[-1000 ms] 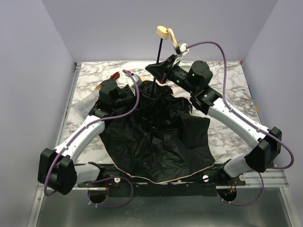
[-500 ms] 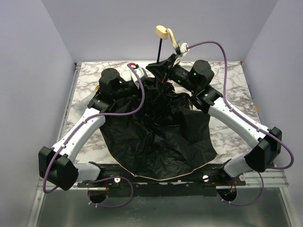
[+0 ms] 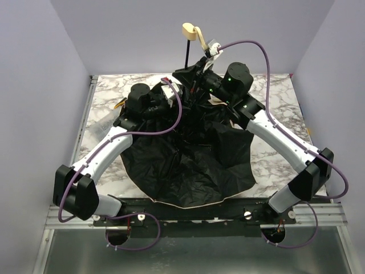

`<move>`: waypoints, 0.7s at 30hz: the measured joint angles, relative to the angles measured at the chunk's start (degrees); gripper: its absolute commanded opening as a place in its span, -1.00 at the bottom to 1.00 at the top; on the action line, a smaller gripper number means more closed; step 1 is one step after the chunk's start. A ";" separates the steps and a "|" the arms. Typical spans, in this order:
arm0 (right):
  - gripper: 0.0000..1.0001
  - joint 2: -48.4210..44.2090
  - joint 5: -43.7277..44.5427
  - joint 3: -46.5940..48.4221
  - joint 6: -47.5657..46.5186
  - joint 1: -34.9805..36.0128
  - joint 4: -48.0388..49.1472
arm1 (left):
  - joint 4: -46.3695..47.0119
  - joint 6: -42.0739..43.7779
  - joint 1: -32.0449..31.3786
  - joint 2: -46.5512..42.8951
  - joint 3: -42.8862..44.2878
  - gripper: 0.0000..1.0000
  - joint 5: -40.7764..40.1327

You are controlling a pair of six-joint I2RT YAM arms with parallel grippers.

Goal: Open the umbrella

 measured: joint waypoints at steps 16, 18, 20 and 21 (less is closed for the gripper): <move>-0.99 4.68 2.01 9.42 -3.63 -0.66 -8.55 | 3.80 -1.36 3.58 5.73 2.43 -0.10 -1.49; -0.99 4.68 2.21 9.92 -4.00 -0.74 -8.96 | 3.74 -1.49 3.87 6.47 3.19 -0.09 -1.49; -0.99 4.72 2.43 10.25 -4.28 -0.76 -9.07 | 3.50 -1.55 3.91 7.10 3.78 -0.08 -1.51; -0.99 4.72 2.51 10.36 -4.50 -0.76 -9.07 | 3.34 -1.55 3.91 7.50 4.13 -0.07 -1.51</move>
